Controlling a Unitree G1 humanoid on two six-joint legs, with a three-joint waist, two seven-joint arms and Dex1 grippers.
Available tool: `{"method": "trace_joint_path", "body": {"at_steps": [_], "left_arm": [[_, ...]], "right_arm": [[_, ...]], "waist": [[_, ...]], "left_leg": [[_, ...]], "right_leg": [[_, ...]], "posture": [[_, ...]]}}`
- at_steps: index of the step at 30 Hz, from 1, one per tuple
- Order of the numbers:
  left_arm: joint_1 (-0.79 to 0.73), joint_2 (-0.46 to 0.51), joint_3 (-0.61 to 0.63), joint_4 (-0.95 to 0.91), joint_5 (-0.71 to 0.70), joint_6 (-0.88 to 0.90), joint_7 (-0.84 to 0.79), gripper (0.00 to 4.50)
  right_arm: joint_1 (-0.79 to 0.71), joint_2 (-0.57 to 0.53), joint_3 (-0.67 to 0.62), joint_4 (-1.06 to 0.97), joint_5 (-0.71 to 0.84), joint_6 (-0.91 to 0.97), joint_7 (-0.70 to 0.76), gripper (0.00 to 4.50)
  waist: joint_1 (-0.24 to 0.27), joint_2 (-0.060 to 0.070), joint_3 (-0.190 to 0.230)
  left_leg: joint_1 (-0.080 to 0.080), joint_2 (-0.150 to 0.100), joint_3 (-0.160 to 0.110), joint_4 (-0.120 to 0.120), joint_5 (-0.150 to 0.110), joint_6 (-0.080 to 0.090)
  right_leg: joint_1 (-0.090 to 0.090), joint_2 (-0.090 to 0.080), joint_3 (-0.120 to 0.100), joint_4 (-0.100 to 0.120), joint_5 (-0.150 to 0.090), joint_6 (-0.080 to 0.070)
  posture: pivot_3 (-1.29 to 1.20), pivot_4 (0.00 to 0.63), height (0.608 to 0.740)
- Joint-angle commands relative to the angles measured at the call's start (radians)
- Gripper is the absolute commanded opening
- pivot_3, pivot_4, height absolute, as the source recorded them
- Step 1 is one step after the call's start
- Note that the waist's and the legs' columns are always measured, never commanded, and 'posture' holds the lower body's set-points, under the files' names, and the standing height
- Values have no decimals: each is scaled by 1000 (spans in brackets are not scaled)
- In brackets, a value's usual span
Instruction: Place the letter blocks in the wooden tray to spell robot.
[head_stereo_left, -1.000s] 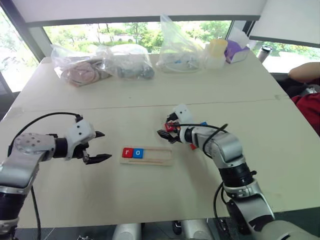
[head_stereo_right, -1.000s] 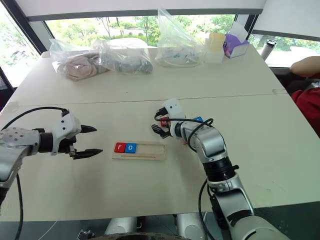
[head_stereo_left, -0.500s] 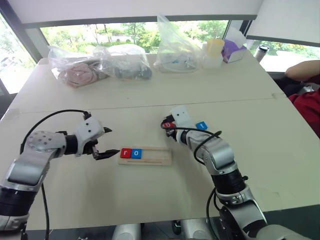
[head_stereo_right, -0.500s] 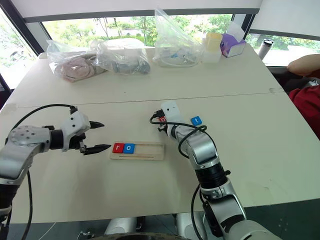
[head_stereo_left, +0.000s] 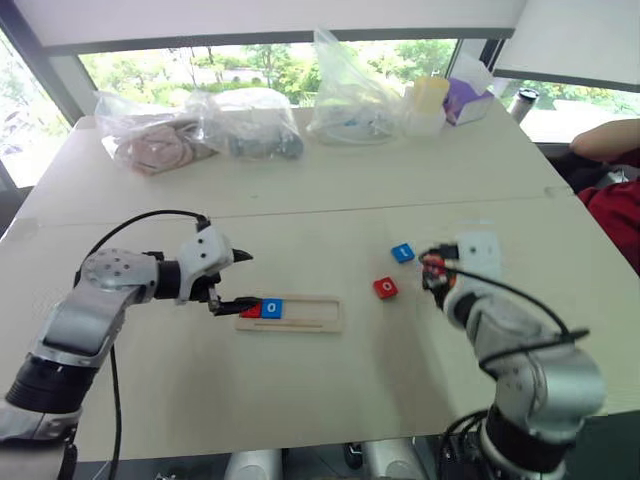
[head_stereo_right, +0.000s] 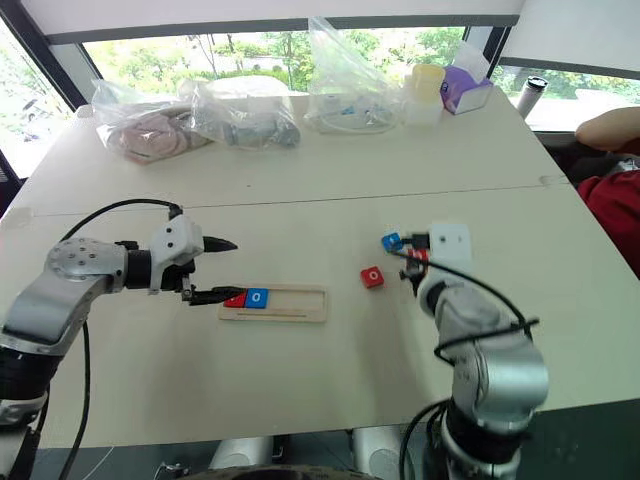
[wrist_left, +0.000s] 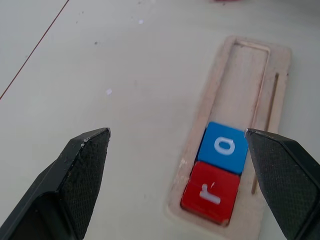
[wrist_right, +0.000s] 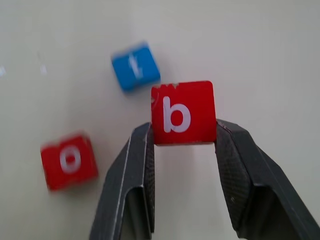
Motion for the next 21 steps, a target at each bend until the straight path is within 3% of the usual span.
{"method": "trace_joint_path", "body": {"at_steps": [1, 5, 11, 12, 17, 21], "left_arm": [[-37, -6, -22, 27, 11, -33, -19, 4500], [-73, -20, -41, 64, 21, -53, -26, 4500], [-73, -17, -30, 61, 9, -40, -34, 4500], [-67, -13, -20, 53, -4, -26, -37, 4500], [-25, 72, -23, 36, 18, -21, -78, 4500], [-26, 53, 47, -30, -128, 104, -86, 4500]], "right_arm": [[14, 40, 12, -64, 5, 7, -17, 1106], [50, 77, 5, -38, 4, 7, -22, 1106], [34, 72, 18, -27, 0, 7, -39, 4141], [24, 63, 13, -35, 2, 7, -37, 4461], [-93, -110, -99, -21, 87, 7, 117, 4461], [-139, -413, -139, 102, 288, -174, 493, 4461]], "waist": [[-3, 0, 0], [-4, 0, 0], [-1, 0, 0], [0, 0, 0], [-8, 0, 0], [-7, 0, 1]], "left_leg": [[1, 0, 1, 0, 0, 0], [1, 0, 1, 2, 1, -1], [0, 0, 1, 2, 0, 0], [0, 0, 1, 2, 0, 0], [0, 0, 2, 2, 0, 0], [0, 0, 2, 2, 0, 0]], "right_leg": [[0, 0, 1, 0, -2, -3], [1, 1, 3, 0, -1, -3], [0, 2, 5, -1, -1, -3], [0, 2, 5, -1, -1, -3], [-1, 2, 7, -1, -1, -3], [1, 2, 7, -2, -2, -3]], "posture": [[0, 150, 740], [0, 150, 740], [0, 150, 740], [0, 150, 740], [0, 150, 740], [0, 150, 740]]}}
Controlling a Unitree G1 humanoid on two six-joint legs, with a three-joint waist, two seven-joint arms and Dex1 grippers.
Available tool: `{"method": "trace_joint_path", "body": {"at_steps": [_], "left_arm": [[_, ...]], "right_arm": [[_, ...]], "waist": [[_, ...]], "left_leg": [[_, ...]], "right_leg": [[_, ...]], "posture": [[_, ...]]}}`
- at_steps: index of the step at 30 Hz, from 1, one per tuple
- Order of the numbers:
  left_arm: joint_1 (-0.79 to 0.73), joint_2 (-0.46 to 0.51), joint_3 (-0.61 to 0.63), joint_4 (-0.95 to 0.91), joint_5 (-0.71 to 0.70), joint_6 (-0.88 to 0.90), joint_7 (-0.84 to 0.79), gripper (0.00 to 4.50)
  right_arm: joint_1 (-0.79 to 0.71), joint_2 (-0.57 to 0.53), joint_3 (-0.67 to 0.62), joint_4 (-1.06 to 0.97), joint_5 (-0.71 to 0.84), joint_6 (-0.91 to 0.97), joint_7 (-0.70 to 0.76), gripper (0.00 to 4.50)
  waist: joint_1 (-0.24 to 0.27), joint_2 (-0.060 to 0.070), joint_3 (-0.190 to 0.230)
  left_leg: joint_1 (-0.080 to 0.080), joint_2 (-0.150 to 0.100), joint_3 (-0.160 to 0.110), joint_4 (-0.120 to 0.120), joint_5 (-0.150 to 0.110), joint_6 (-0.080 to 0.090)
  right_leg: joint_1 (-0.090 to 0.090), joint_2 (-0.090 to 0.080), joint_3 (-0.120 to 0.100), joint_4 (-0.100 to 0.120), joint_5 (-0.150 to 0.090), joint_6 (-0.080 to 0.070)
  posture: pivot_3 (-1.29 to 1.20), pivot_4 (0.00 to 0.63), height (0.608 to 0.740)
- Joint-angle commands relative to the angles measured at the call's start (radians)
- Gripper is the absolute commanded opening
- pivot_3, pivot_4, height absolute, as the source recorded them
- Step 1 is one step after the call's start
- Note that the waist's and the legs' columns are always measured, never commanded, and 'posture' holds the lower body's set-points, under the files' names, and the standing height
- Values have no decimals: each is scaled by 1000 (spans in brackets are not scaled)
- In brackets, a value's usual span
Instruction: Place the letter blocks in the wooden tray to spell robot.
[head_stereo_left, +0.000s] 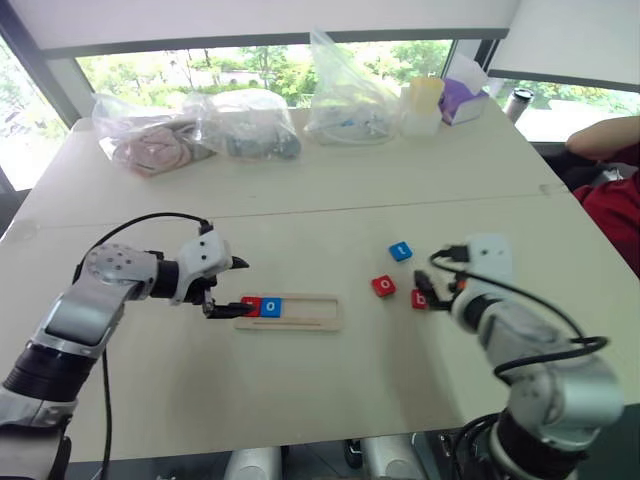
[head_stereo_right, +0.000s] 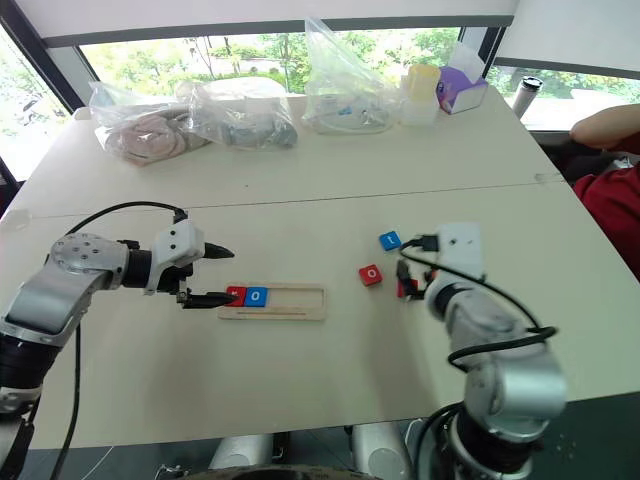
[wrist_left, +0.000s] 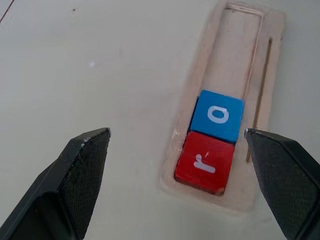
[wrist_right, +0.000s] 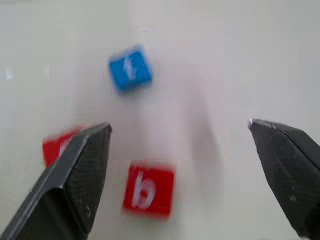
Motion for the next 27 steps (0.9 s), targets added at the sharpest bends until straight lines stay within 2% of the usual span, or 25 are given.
{"method": "trace_joint_path", "body": {"at_steps": [1, 4, 7, 12, 16, 22, 25, 27], "left_arm": [[-14, -2, 71, -83, -112, 96, -5, 4500], [-15, 27, 85, -121, -148, 148, -15, 4500], [-9, 42, 122, -194, -237, 233, -17, 4500], [5, 58, 165, -285, -306, 316, 32, 4500], [30, 75, 184, -306, -312, 333, 69, 4500], [57, 93, 196, -301, -289, 304, 109, 4500], [66, 104, 200, -298, -295, 302, 107, 4500], [71, 111, 199, -296, -295, 298, 106, 4500]], "right_arm": [[13, -214, -23, 92, 183, -217, 347, 4461], [118, -421, 31, 251, 168, -578, 608, 4461], [150, -529, 83, 477, 130, -833, 753, 4461], [102, -563, 210, 768, 54, -1158, 902, 4461], [50, -542, 269, 926, 17, -1315, 946, 4461], [-9, -518, 326, 1057, -53, -1489, 945, 4461], [-20, -498, 327, 1073, -45, -1521, 952, 3566], [-14, -495, 330, 1064, -44, -1531, 957, 2556]], "waist": [[1, -1, 0], [-1, -2, 0], [-6, -3, 1], [-14, -4, 2], [-12, -4, 2], [-11, -4, 2], [-10, -4, 2], [-10, -4, 2]], "left_leg": [[0, 0, 0, 0, 0, 0], [0, 0, 0, -1, -2, 3], [0, 0, 1, -1, -3, 4], [2, 1, 4, 0, -3, 4], [2, 1, 3, 0, -2, 4], [2, 1, 3, 1, -2, 4], [3, 1, 3, 2, -2, 3], [3, 1, 3, 2, -2, 3]], "right_leg": [[1, 0, 0, -1, 0, 0], [2, 1, 0, -2, -1, 3], [2, 2, 0, -2, 0, 7], [2, 3, 4, -2, 0, 6], [2, 4, 5, -1, 1, 4], [2, 4, 5, -1, 2, 3], [2, 5, 6, 0, 2, 3], [2, 5, 6, 0, 2, 3]], "posture": [[0, 150, 740], [0, 150, 740], [0, 150, 740], [0, 150, 740], [0, 150, 740], [0, 150, 740], [0, 150, 740], [0, 150, 740]]}}
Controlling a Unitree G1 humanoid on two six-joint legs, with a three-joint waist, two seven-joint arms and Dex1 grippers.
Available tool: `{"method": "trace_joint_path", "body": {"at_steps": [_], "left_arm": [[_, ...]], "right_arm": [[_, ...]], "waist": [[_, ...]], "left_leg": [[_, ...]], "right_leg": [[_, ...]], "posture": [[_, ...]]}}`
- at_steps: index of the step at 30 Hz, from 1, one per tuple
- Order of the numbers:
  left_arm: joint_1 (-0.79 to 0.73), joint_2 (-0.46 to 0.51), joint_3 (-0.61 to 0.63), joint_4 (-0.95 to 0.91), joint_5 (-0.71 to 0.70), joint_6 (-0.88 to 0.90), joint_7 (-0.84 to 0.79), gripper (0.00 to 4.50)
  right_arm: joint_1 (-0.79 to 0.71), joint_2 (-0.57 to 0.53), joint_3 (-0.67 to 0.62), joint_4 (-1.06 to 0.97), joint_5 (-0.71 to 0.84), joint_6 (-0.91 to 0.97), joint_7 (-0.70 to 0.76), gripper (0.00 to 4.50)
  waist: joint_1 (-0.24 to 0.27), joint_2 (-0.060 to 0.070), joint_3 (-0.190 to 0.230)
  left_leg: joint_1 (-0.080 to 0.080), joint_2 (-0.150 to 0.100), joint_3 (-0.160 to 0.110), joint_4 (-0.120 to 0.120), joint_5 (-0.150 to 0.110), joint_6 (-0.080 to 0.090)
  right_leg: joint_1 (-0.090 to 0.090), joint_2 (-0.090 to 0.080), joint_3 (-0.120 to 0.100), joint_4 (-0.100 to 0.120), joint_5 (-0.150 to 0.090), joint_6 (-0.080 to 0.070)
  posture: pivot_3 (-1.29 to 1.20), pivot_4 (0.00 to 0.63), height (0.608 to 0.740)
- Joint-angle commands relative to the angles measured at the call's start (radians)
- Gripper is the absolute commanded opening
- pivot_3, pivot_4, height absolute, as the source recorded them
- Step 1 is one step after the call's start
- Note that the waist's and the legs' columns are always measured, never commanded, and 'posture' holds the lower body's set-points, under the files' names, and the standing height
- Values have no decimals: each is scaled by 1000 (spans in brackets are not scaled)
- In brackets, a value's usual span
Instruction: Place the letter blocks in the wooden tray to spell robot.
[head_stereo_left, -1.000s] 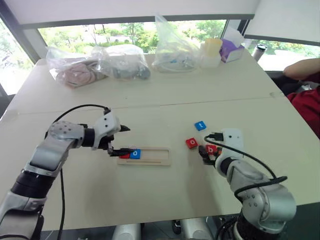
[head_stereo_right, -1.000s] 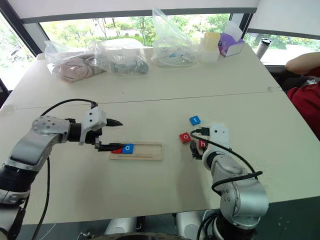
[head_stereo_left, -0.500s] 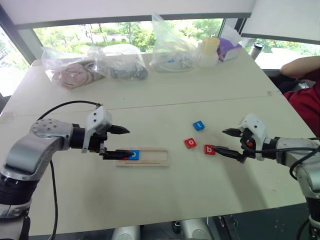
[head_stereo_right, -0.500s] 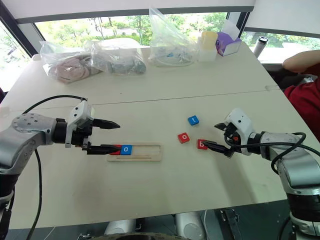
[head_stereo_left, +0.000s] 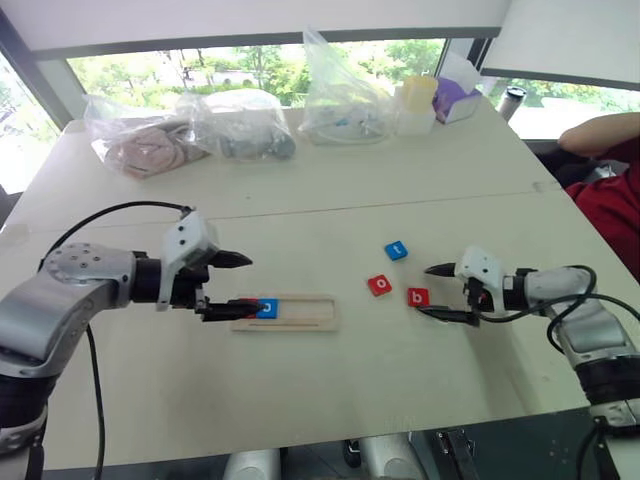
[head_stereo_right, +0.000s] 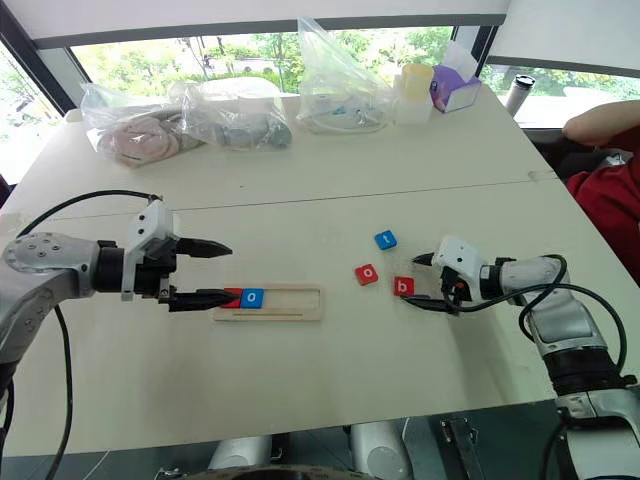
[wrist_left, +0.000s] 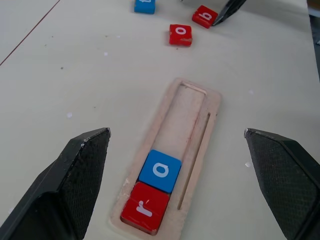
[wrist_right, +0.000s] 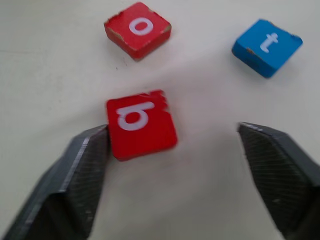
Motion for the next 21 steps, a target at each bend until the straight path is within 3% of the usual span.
{"method": "trace_joint_path", "body": {"at_steps": [1, 3, 6, 13, 21], "left_arm": [[3, 20, 35, -10, -2, -20, 0, 4500], [3, 23, 37, -2, -2, -24, -2, 4500], [6, 30, 37, 10, 0, -33, -7, 4500], [62, 94, 53, 27, 8, -62, -56, 4500], [158, 134, 56, 52, 66, -155, -95, 4500]], "right_arm": [[1, 4, -7, -18, 7, -19, 0, 2011], [12, 4, -11, -53, 18, -4, -3, 1133], [13, 10, -13, -111, 35, 39, -16, 1142], [-77, 99, 58, -452, 169, 376, -70, 1142], [-246, 315, 279, -389, 38, 381, -176, 1142]], "waist": [[1, 0, 0], [1, 0, 0], [1, 0, 0], [0, 0, 0], [7, 0, 0]], "left_leg": [[0, 0, 0, 0, 0, 0], [0, 0, 0, 0, 0, 0], [0, 0, 0, 0, 0, 0], [0, 1, 0, 0, 0, 0], [-2, 1, -1, 0, 0, -1]], "right_leg": [[0, 0, 0, 0, 0, 0], [0, 0, 0, 0, 0, -1], [0, 0, 0, 0, 1, -2], [-2, 1, 1, 3, 2, -2], [-4, 0, 0, 4, 0, -5]], "posture": [[0, 150, 740], [0, 150, 740], [0, 150, 740], [0, 150, 740], [0, 150, 740]]}}
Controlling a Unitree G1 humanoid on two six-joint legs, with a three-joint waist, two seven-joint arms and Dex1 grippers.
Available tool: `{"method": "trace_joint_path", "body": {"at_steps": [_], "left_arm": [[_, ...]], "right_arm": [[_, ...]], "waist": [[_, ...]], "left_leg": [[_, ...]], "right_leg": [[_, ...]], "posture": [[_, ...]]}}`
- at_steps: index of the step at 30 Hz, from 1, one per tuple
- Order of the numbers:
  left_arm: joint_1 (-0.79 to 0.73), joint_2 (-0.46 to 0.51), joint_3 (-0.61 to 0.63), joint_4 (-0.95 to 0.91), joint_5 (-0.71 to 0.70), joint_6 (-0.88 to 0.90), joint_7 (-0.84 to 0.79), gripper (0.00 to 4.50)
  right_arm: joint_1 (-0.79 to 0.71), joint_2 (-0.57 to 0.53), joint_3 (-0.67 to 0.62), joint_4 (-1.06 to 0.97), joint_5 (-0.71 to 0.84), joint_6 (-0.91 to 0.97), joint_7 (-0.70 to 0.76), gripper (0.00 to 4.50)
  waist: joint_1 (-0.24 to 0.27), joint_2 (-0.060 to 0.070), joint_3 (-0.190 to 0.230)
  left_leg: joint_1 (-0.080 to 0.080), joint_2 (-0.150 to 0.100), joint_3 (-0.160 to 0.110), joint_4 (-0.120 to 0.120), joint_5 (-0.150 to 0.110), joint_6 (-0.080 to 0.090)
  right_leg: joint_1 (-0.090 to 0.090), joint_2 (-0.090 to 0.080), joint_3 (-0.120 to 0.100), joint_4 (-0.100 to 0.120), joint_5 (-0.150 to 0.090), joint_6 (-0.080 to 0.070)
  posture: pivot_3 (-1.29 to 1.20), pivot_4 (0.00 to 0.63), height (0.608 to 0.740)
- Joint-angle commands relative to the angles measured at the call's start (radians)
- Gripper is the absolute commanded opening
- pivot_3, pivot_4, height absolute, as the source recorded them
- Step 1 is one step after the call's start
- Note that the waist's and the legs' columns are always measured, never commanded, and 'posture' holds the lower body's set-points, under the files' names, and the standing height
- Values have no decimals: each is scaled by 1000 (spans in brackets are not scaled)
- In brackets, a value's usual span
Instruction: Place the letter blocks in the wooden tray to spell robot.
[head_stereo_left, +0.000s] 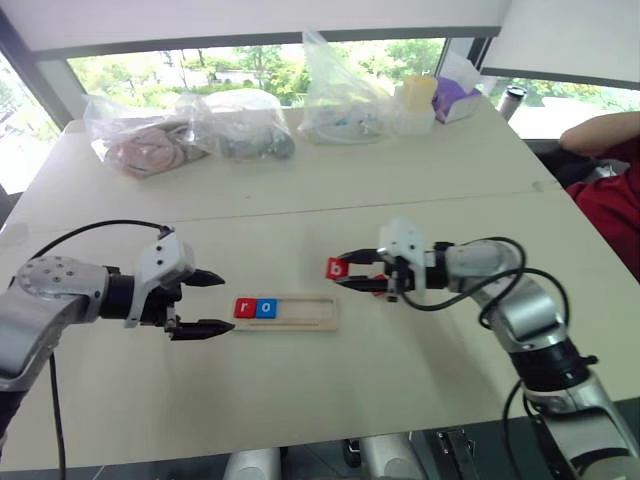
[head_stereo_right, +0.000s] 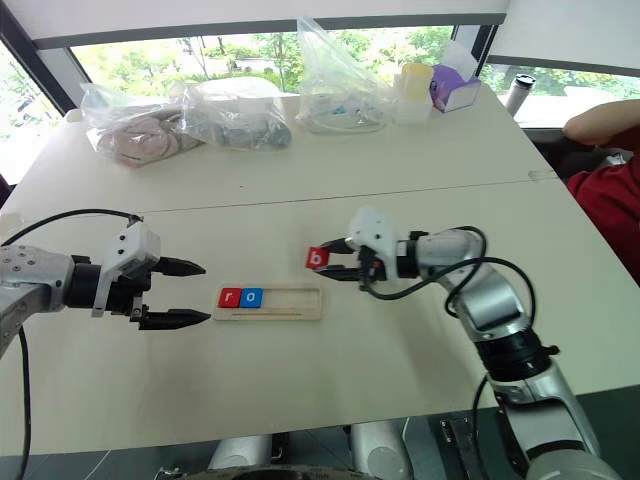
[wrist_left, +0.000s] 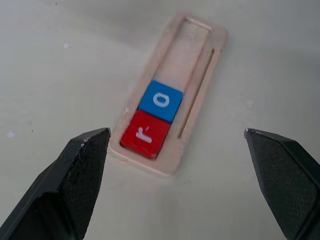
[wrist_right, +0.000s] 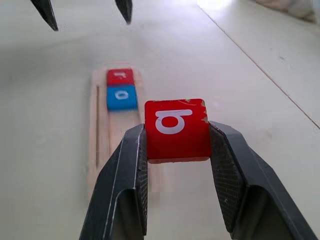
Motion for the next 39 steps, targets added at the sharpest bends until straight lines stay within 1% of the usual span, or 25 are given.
{"method": "trace_joint_path", "body": {"at_steps": [1, 5, 11, 21, 30, 32, 33, 36, 37, 39], "left_arm": [[20, 22, 24, -21, 28, -31, 2, 4500], [55, 21, 43, -27, 42, -44, 15, 4500], [83, 7, 68, -47, 30, -33, 41, 4500], [87, 0, 71, -48, 34, -35, 49, 4500], [70, -22, 44, -52, 46, -38, 69, 4500], [66, -23, 41, -48, 50, -41, 70, 4500], [66, -24, 41, -48, 50, -41, 70, 4500], [60, -27, 41, -48, 49, -38, 72, 4500], [57, -29, 40, -48, 50, -37, 74, 4500], [54, -32, 38, -49, 51, -36, 75, 4500]], "right_arm": [[-45, 51, 69, 18, -45, -4, -27, 1142], [-63, 83, 154, 33, -101, 1, -32, 1142], [-67, 100, 214, 49, -132, -7, -12, 1142], [-68, 152, 234, 146, -182, -59, -29, 1142], [-82, 195, 233, 204, -218, -97, -39, 1142], [-82, 193, 238, 207, -223, -109, -28, 2194], [-81, 192, 238, 208, -228, -115, -29, 2605], [-80, 191, 232, 201, -231, -123, -27, 4121], [-79, 190, 230, 198, -230, -124, -25, 4462], [-79, 191, 227, 196, -230, -125, -28, 4462]], "waist": [[2, 0, 0], [2, 0, 0], [0, 0, 0], [-5, 0, 0], [-5, 0, 0], [-5, 0, 0], [-5, 0, 0], [-5, 0, 0], [-5, 0, 0], [-5, 0, 0]], "left_leg": [[0, 0, 0, 0, 0, 0], [-1, -1, 1, 0, 0, 0], [0, -1, 1, 0, 0, 0], [0, 0, 1, 0, 0, 0], [0, 0, 1, 0, 0, 0], [0, 0, 1, 0, 0, 0], [0, 0, 1, 0, 0, 0], [0, 0, 1, 0, 0, 0], [0, 0, 1, 0, 0, 0], [0, 0, 1, 0, 0, 0]], "right_leg": [[0, 0, 0, 0, 0, 0], [0, -1, 1, -1, 0, 0], [0, -1, 1, -1, 0, 0], [0, -1, 0, 0, 2, 3], [0, 0, 0, 0, 2, 3], [0, -1, 0, 0, 2, 3], [0, -1, 0, 0, 2, 3], [0, -1, 0, 0, 2, 3], [0, -1, 0, 0, 2, 3], [0, -1, 0, 0, 2, 3]], "posture": [[0, 150, 740], [0, 150, 740], [0, 150, 740], [0, 150, 740], [0, 150, 740], [0, 150, 740], [0, 150, 740], [0, 150, 740], [0, 150, 740], [0, 150, 740]]}}
